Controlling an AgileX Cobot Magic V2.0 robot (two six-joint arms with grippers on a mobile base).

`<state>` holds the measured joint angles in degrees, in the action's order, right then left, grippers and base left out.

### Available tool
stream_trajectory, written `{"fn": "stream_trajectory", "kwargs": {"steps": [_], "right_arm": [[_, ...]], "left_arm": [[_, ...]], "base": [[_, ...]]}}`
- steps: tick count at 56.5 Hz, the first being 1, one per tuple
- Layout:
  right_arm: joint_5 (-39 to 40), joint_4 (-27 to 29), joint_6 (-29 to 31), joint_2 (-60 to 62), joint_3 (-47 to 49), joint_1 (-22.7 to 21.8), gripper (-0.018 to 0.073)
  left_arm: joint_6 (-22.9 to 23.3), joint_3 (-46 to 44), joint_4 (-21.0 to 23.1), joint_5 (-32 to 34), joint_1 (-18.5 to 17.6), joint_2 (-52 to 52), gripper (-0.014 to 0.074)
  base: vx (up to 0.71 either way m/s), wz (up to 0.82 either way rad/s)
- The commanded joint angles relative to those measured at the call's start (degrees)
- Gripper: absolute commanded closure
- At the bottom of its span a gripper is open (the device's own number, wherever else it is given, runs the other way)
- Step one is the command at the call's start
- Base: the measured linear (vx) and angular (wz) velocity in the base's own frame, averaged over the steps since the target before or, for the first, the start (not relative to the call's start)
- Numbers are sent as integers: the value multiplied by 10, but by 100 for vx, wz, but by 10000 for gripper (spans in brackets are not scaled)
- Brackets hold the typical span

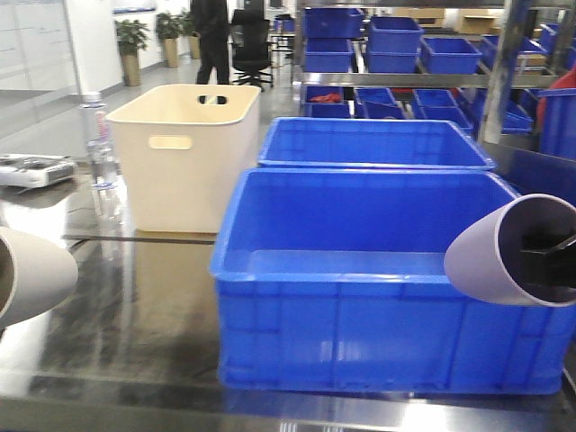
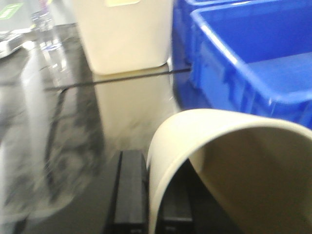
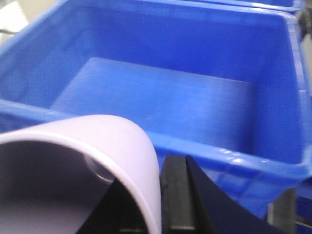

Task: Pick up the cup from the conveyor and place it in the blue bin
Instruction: 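Approach the large blue bin and extend both held cups over it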

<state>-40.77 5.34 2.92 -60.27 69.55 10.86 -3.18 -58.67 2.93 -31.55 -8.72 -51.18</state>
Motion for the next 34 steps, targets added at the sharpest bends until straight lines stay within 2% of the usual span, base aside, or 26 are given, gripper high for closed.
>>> {"fn": "stream_trajectory", "kwargs": {"steps": [1,19,34], "right_arm": [[48,-1,0,10,18,-3,568],[48,-1,0,10,18,-3,568],[48,-1,0,10,18,-3,568]], "left_arm": [[3,-16,7,54,-5,7,601],[3,-16,7,54,-5,7,601],[3,-16,7,54,-5,7,601]], "base": [[20,-36],[19,-29],[16,-14]]}}
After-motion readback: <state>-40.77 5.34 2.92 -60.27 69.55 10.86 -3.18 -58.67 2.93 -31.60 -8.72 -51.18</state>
